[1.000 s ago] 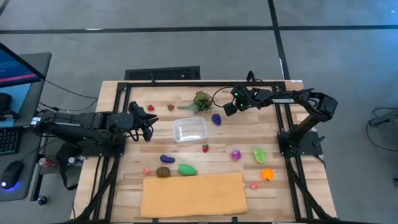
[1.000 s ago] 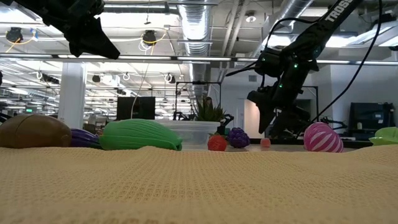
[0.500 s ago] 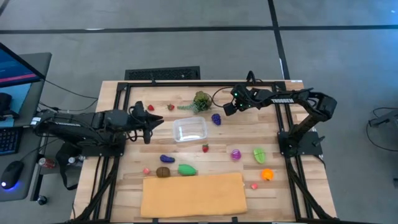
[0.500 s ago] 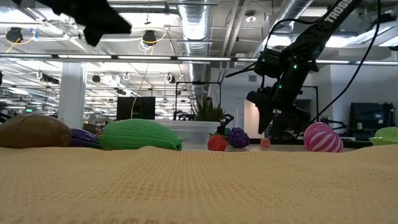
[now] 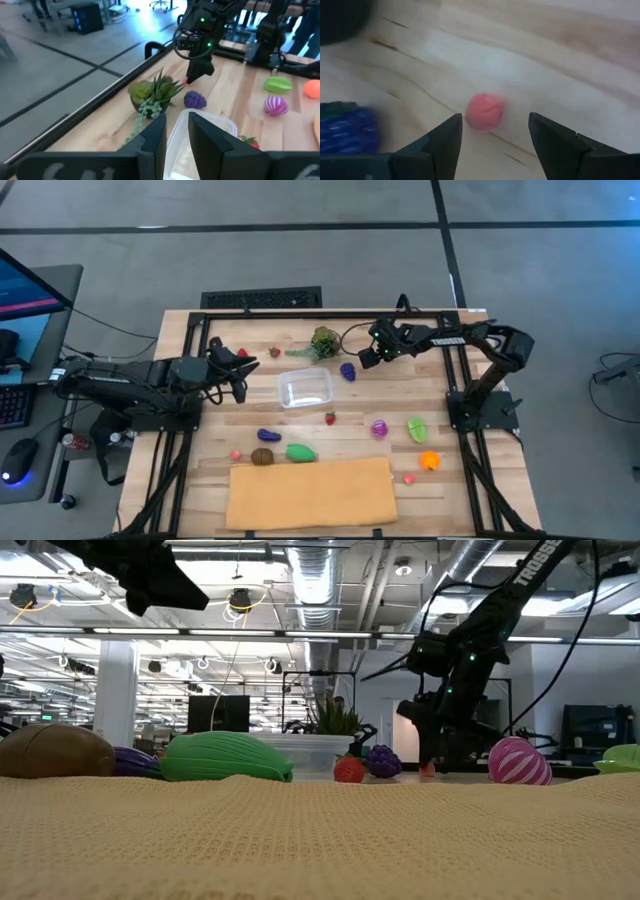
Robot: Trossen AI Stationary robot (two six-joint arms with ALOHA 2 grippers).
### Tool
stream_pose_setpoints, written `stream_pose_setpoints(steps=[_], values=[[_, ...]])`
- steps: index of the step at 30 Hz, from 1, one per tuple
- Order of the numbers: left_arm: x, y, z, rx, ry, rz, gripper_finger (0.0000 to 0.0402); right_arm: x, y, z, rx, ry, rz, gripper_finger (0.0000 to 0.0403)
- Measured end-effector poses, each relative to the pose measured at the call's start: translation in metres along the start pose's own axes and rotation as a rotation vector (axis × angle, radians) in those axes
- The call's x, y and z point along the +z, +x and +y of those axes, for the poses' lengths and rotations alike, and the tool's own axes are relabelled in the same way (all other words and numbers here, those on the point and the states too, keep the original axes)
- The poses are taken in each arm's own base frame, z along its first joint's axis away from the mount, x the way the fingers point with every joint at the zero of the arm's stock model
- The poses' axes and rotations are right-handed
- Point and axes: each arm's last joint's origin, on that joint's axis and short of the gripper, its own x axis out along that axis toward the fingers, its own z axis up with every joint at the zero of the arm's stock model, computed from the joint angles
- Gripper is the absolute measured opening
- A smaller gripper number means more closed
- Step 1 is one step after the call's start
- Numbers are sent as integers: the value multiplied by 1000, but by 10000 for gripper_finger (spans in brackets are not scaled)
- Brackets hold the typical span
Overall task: Pick and placing Produce into tupperware
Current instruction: Put the top right pink peach into the transparent bin
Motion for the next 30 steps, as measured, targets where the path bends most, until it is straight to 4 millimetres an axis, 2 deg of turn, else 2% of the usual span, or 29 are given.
stream_pose_setpoints(steps=[4, 12, 24, 30], values=[[0, 0, 0, 1, -12, 3, 70, -1, 5, 2, -11, 11, 7, 221], [0, 0, 1, 17, -12, 0, 70, 5, -4, -1, 2, 4, -45, 221], [0, 0, 1, 20, -12, -1, 70, 8, -3, -2, 12, 5, -64, 220], [0, 0, 1, 20, -12, -1, 70, 7, -3, -3, 8, 2, -57, 194]])
